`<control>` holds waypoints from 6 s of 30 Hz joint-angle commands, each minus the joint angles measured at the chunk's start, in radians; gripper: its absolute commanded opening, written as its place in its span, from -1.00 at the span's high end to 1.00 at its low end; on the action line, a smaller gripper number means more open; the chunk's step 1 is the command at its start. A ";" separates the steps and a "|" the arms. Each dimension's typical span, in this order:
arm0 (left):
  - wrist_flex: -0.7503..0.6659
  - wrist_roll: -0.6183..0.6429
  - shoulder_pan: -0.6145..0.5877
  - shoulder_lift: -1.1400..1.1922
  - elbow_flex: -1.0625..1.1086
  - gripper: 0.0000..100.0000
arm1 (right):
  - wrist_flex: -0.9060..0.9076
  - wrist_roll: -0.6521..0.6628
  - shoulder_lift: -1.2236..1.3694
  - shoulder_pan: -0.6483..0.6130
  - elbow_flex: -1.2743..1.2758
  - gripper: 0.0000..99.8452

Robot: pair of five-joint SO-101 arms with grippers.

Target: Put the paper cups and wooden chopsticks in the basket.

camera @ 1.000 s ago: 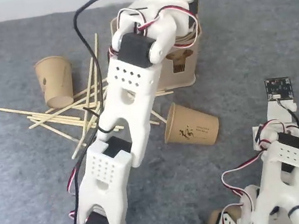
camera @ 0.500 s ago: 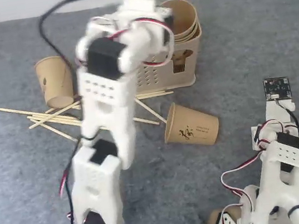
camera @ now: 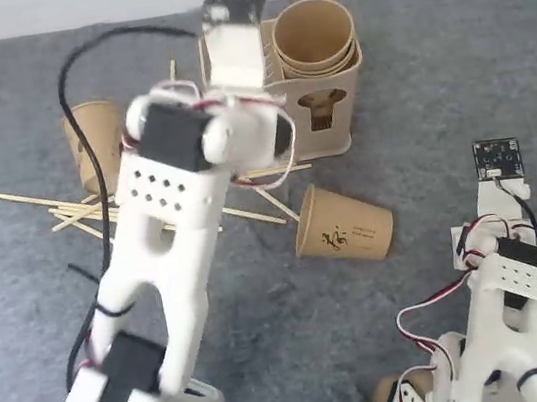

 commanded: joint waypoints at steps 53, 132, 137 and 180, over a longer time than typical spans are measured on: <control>-0.907 0.086 0.238 -0.269 1.089 0.98 | -0.021 0.018 -0.031 -0.010 0.017 0.98; -0.413 -1.186 -0.124 -0.124 0.041 0.98 | -0.022 0.018 -0.031 -0.012 0.017 0.98; -0.413 -1.186 -0.123 -0.123 0.041 0.98 | -0.022 0.018 -0.031 -0.012 0.017 0.98; -0.446 -0.649 -0.397 -0.140 -0.062 0.72 | -0.016 0.038 -0.031 -0.012 0.018 0.98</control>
